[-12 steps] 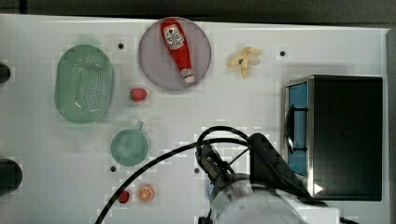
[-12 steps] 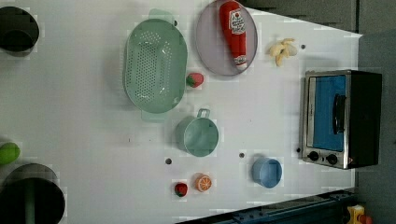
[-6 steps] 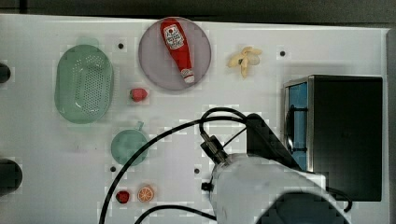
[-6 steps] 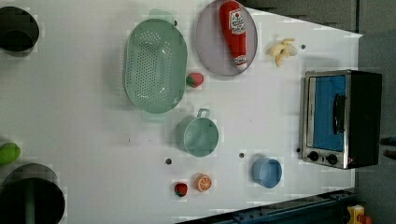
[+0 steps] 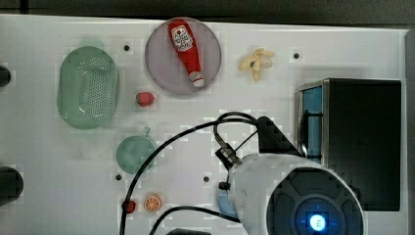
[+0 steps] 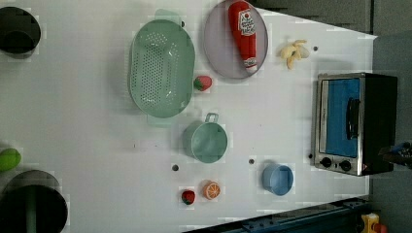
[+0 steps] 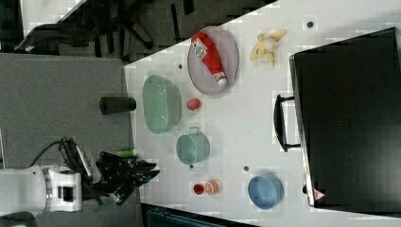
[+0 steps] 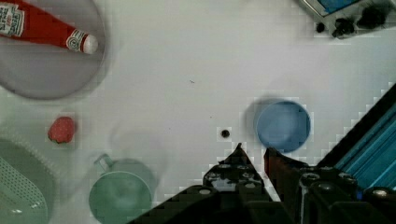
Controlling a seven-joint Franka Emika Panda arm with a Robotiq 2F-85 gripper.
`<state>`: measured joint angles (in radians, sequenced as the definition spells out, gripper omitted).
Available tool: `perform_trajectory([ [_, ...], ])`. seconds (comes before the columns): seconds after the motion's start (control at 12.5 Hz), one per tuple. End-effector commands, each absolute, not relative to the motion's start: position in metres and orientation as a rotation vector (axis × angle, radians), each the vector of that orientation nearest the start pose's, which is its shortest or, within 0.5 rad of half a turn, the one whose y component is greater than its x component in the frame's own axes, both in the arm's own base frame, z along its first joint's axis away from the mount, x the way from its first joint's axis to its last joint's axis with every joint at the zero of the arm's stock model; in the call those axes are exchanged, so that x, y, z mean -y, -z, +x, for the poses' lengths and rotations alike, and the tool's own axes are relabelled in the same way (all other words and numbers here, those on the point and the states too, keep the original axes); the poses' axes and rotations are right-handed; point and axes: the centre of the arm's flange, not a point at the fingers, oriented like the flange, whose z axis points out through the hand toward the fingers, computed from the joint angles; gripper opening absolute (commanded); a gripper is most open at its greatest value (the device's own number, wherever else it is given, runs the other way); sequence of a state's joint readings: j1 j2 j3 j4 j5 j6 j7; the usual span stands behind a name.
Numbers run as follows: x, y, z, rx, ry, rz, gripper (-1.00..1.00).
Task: Flap open oven.
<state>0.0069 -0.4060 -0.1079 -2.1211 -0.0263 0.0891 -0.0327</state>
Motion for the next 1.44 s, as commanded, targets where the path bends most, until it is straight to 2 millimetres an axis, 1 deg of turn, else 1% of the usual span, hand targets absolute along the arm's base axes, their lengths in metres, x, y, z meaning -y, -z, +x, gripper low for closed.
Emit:
perform_trajectory([
  [0.08,0.09,-0.552,0.422,-0.938,-0.051,-2.993,-0.65],
  [0.24,0.114,-0.532,0.424,-0.738,-0.007,-3.06,-0.65],
  [0.56,0.165,-0.496,0.428,-0.449,0.071,-3.167,-0.65],
  [0.72,0.189,-0.482,0.433,-0.383,0.124,-3.196,-0.65],
  [0.88,0.211,-0.463,0.438,-0.386,0.129,-3.202,-0.65],
  [1.12,0.235,-0.429,0.447,-0.347,0.128,-3.23,-0.65],
  [1.28,0.247,-0.409,0.455,-0.253,0.156,-3.264,-0.65],
  [1.44,0.253,-0.387,0.462,-0.153,0.155,-3.292,-0.65],
])
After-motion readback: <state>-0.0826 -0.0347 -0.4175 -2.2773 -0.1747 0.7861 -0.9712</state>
